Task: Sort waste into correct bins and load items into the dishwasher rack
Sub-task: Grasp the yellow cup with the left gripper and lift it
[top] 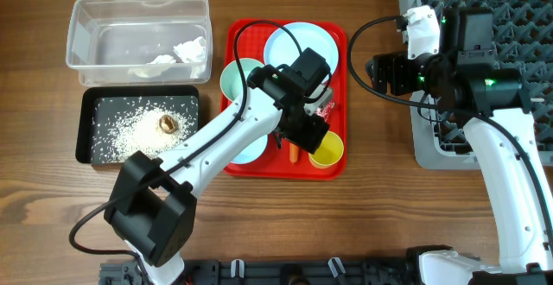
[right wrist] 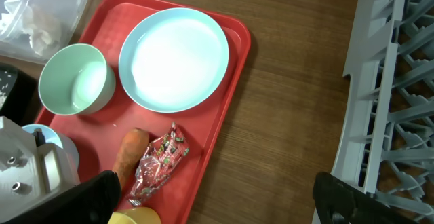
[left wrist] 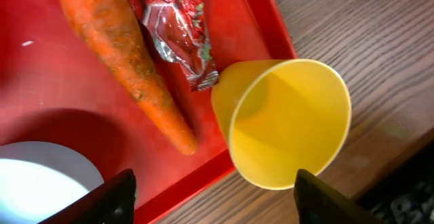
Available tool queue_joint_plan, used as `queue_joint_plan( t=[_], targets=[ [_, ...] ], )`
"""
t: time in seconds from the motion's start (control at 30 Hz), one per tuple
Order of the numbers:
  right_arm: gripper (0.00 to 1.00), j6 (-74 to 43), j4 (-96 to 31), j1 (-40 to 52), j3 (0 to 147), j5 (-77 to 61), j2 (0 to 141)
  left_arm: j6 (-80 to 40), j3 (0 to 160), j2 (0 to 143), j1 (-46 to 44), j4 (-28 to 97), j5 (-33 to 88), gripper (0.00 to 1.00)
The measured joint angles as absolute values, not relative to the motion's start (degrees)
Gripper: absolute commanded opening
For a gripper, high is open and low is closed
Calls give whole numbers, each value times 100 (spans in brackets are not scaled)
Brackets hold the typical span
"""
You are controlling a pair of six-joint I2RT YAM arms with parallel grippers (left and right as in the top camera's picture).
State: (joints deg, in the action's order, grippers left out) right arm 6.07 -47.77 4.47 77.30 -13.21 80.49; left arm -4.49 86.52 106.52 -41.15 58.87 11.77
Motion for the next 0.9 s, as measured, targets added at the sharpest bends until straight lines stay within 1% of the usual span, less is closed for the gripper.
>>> queue_joint_plan(
  t=[0.13, 0.3, 0.47, 0.57, 0.67, 0.7, 0.73, 0.8, 0.83, 0.9],
  targets=[
    [94, 607, -4777, 447, 7730, -1321, 8049, -486, 8652, 10829, -4128, 5872, 1125, 60],
    [94, 607, -4779, 447, 7730, -1321, 8049, -502, 8641, 11050, -4202, 5872, 1087, 44],
    [94, 607, -4779, 447, 7730, -1321, 8049, -528, 8632, 11087, -4228, 5793, 1070, 40],
    [94, 607, -4779, 447, 7730, -1321, 8049, -585, 8632, 11133, -4244, 5701, 1070, 32],
    [94, 607, -4779, 447, 7730, -1321, 8049, -639, 8632, 11246, -4316, 5684, 1068, 27],
    [94, 607, -4779, 447, 7730, -1321, 8049, -650, 8632, 11268, -4340, 5675, 1066, 25],
    [94, 607, -4779, 447, 7730, -1321, 8049, -659, 8632, 11286, -4359, 5673, 1066, 20],
    [94, 607, -4781, 447, 7730, -1321, 8049, -679, 8632, 11297, -4401, 5647, 1068, 8],
    [94, 607, -4781, 447, 7730, -1321, 8049, -696, 8632, 11297, -4405, 5634, 1072, 4],
    [93, 607, -4783, 447, 7730, -1321, 8049, -738, 8632, 11297, -4405, 5594, 1055, 4]
  ],
)
